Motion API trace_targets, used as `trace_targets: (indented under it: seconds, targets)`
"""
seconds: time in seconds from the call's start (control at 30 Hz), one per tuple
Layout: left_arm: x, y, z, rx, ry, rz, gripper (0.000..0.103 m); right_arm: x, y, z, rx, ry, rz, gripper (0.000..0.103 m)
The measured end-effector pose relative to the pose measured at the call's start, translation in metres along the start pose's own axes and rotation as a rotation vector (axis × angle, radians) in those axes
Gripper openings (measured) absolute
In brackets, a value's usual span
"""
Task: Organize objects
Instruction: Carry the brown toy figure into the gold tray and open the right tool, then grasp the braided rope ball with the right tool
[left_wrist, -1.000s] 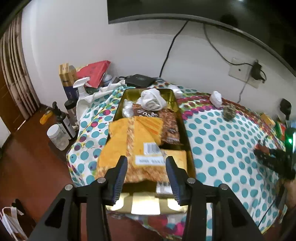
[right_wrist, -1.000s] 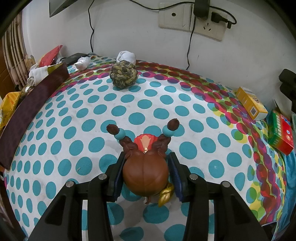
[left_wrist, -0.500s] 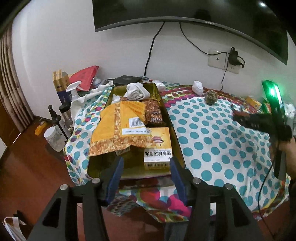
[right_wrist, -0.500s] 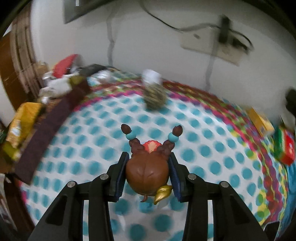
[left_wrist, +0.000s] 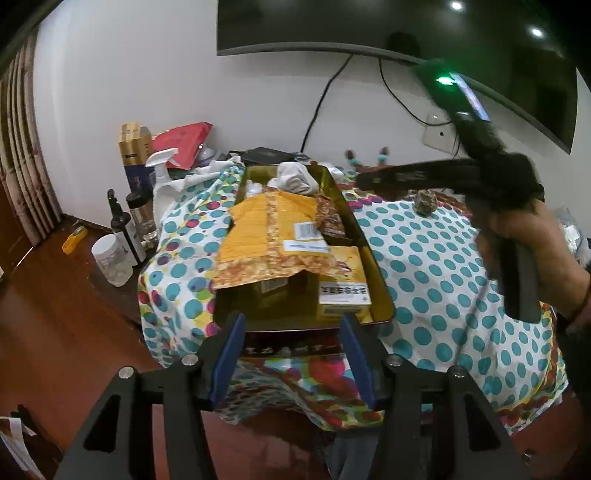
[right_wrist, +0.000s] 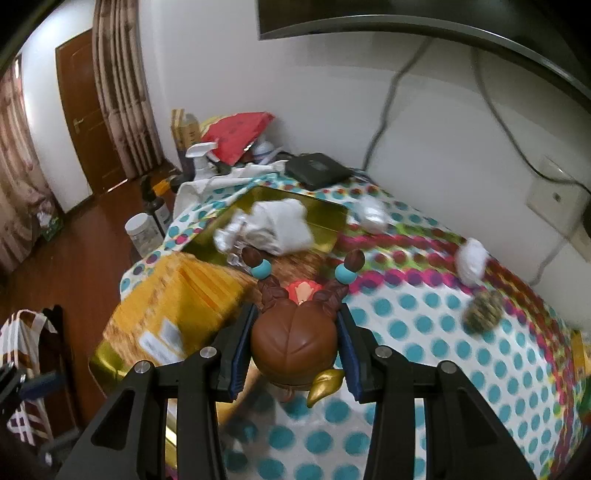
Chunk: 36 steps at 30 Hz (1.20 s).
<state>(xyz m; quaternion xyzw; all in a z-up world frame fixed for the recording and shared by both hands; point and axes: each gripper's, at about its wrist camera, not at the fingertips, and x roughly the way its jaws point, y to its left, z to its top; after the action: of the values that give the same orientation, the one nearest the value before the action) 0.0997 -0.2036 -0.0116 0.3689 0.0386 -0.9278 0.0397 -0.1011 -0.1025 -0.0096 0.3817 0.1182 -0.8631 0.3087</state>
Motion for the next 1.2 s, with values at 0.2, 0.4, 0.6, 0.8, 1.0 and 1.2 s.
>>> trace_targets:
  seconds: [0.2,0.4,0.6,0.8,1.0,1.2]
  targets:
    - [-0.001,0.02,-0.003,-0.041,0.0,-0.003,0.055,0.037,0.021,0.02,-0.016,0.051,-0.045,0.04]
    - [0.002,0.034,-0.005,-0.077,-0.001,-0.017,0.055,0.076,0.022,0.022,-0.004,0.103,-0.08,0.04]
    - [0.008,0.044,-0.007,-0.109,0.015,-0.021,0.055,0.088,0.026,0.018,-0.027,0.112,-0.091,0.042]
    - [0.01,0.047,-0.008,-0.12,0.016,-0.008,0.055,0.065,0.019,0.018,0.0,0.031,-0.06,0.052]
    - [0.014,0.045,-0.011,-0.12,0.022,-0.004,0.055,0.028,-0.012,0.008,0.047,-0.045,-0.091,0.07]
    - [0.014,0.037,-0.012,-0.101,0.018,-0.018,0.055,0.017,-0.089,-0.025,0.148,-0.003,-0.227,0.07]
